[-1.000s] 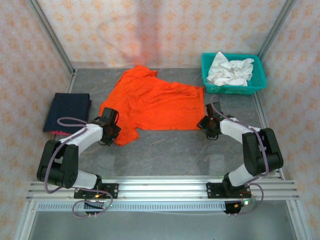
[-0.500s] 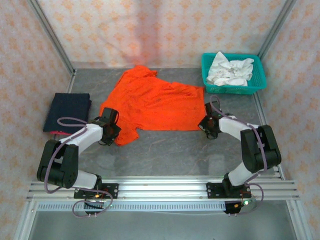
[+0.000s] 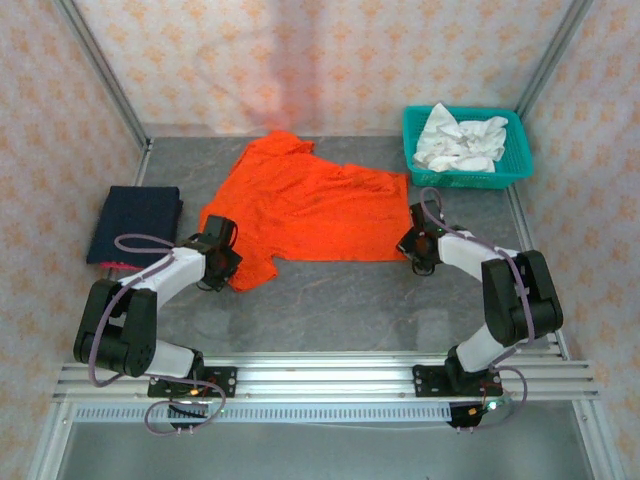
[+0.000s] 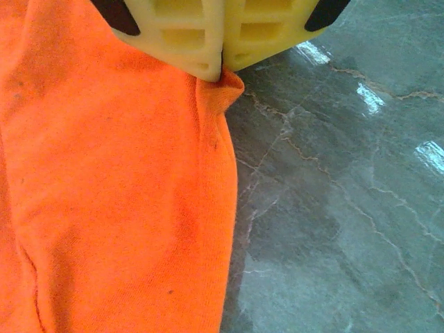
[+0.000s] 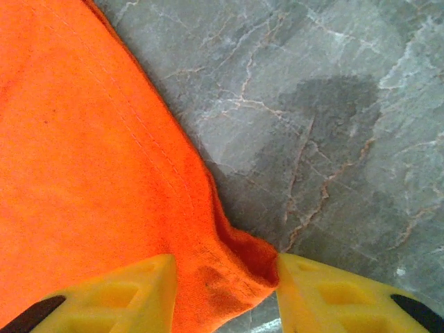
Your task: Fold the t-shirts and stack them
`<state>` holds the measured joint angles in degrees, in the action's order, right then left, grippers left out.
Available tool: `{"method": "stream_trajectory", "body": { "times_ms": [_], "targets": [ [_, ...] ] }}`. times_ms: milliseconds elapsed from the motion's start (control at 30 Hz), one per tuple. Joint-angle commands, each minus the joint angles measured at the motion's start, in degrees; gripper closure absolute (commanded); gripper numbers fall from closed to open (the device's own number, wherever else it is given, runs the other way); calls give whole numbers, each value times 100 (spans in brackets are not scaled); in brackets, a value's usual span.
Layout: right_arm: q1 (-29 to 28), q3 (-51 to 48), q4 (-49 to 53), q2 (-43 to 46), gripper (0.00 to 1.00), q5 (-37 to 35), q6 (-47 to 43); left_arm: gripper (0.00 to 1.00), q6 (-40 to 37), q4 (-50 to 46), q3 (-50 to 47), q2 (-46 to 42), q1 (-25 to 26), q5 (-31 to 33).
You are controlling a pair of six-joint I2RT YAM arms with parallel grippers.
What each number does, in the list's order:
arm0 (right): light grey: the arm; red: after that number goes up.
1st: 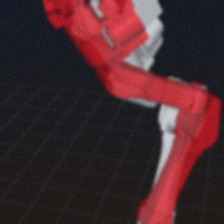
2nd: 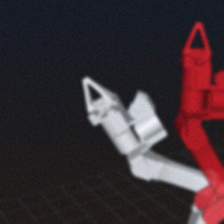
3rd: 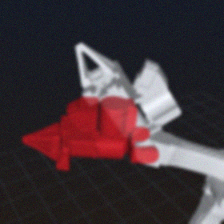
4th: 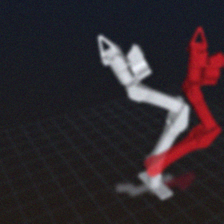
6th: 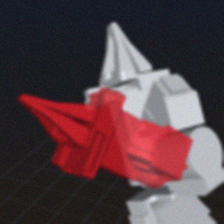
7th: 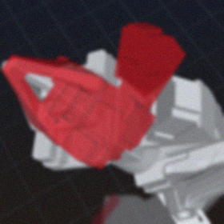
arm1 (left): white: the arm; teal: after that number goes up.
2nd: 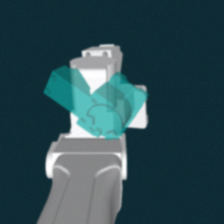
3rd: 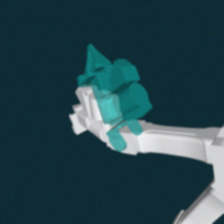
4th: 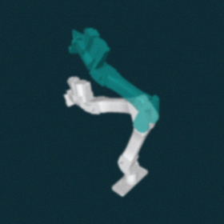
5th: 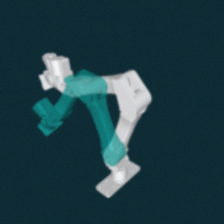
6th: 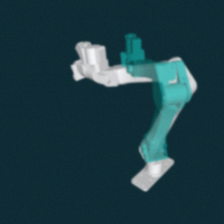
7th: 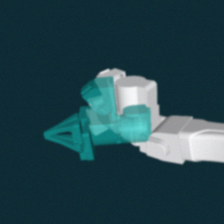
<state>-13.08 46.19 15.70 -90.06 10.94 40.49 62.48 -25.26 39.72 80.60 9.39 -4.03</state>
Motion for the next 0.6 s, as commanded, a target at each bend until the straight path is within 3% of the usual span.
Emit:
{"method": "stream_trajectory", "body": {
  "times_ms": [0, 267, 567],
  "targets": [
    [25, -11, -186, 125, 58, 14, 23, 100, -109, -76, 134, -49, 45, 148],
    [28, 143, 13, -201, 58, 110, -98, 100, -113, -49, 141, -27, 46, 118],
    [30, 344, 354, -312, 97, 18, -212, 100, -126, -37, 106, -113, 45, 157]
  ]
}}
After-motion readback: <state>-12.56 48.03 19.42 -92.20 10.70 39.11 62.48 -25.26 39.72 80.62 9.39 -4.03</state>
